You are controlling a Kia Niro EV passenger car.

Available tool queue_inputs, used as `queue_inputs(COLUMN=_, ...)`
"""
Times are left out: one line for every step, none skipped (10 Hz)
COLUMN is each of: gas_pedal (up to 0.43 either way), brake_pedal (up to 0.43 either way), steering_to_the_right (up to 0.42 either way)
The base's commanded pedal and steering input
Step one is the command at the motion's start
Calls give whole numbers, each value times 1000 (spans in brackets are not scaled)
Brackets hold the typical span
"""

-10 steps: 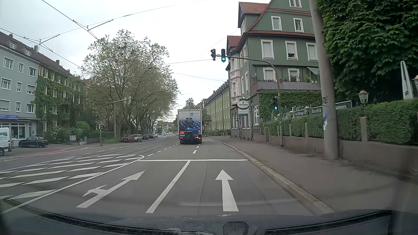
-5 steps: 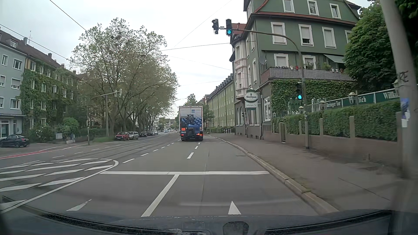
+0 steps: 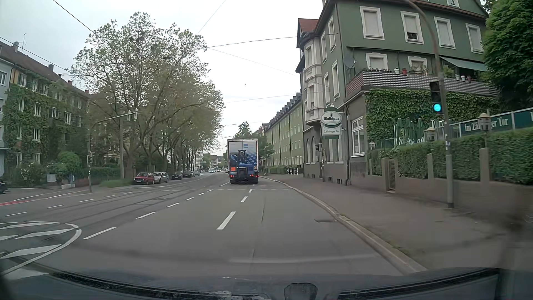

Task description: Follow the waypoints while adhering to traffic rules and regulations

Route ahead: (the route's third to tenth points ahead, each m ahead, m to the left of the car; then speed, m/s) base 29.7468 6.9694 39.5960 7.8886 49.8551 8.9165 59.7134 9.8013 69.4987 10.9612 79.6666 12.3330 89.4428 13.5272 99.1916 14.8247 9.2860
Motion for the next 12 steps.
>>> queue_inputs(gas_pedal=67, brake_pedal=0, steering_to_the_right=-4)
queue_inputs(gas_pedal=67, brake_pedal=0, steering_to_the_right=-7)
queue_inputs(gas_pedal=67, brake_pedal=0, steering_to_the_right=-11)
queue_inputs(gas_pedal=59, brake_pedal=0, steering_to_the_right=-14)
queue_inputs(gas_pedal=59, brake_pedal=0, steering_to_the_right=-15)
queue_inputs(gas_pedal=59, brake_pedal=0, steering_to_the_right=-17)
queue_inputs(gas_pedal=59, brake_pedal=0, steering_to_the_right=-18)
queue_inputs(gas_pedal=59, brake_pedal=0, steering_to_the_right=-18)
queue_inputs(gas_pedal=59, brake_pedal=0, steering_to_the_right=-19)
queue_inputs(gas_pedal=59, brake_pedal=0, steering_to_the_right=-20)
queue_inputs(gas_pedal=47, brake_pedal=0, steering_to_the_right=-19)
queue_inputs(gas_pedal=47, brake_pedal=0, steering_to_the_right=-17)
